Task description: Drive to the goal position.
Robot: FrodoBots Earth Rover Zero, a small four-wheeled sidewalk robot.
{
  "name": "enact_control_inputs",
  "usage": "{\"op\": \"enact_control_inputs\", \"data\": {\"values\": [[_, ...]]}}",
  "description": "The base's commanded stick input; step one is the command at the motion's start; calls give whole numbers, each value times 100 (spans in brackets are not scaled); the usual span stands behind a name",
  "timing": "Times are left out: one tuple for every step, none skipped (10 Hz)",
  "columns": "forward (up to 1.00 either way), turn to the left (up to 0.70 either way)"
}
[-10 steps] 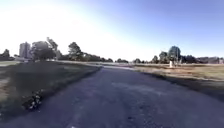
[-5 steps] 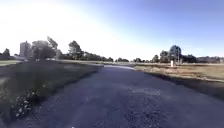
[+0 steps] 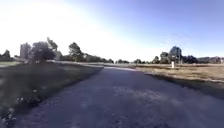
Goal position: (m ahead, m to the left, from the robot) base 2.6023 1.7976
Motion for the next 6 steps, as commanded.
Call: {"op": "enact_control_inputs", "data": {"values": [[50, 0], [50, 0], [50, 0], [50, 0], [50, 0], [50, 0]]}}
